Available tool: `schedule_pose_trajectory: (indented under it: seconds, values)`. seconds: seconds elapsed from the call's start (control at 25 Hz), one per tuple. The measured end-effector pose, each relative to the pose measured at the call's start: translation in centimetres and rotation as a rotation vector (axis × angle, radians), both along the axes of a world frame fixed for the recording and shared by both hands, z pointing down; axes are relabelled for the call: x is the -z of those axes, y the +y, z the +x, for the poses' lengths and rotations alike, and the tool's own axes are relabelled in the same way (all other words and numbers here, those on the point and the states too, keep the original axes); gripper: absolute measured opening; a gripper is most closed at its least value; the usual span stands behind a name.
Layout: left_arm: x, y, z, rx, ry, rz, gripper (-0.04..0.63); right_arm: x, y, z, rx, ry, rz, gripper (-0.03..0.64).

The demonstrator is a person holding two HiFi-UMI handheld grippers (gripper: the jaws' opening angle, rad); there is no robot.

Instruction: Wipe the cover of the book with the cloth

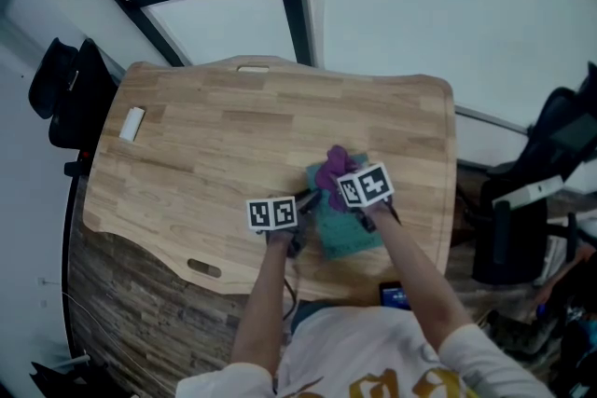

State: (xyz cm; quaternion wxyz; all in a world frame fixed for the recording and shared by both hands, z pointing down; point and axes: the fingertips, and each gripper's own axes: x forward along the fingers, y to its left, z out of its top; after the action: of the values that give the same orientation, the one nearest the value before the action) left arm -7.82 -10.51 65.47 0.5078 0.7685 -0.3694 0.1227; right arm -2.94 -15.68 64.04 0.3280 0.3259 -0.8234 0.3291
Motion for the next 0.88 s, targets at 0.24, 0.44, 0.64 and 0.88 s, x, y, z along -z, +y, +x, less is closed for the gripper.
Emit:
schedule_pose_trajectory:
  seconds: [0.24, 0.44, 0.64, 0.88]
  values:
    - [0.1, 0.0, 0.0, 0.001, 0.001, -0.007, 0.129, 0.0, 0.0, -1.2, 0.027, -0.003, 0.005, 0.032]
    - [0.0, 0.0, -0.1, 0.002, 0.0, -0.006, 0.129, 0.0, 0.1, -1.5, 0.039, -0.001, 0.015, 0.032]
    - [0.0, 0.0, -0.1, 0.002, -0.001, -0.004, 0.129, 0.1, 0.3, -1.6, 0.053, 0.001, 0.026, 0.032]
    - [0.1, 0.0, 0.0, 0.002, -0.002, -0.003, 0.129, 0.1, 0.5, -1.7, 0.077, 0.009, 0.039, 0.032]
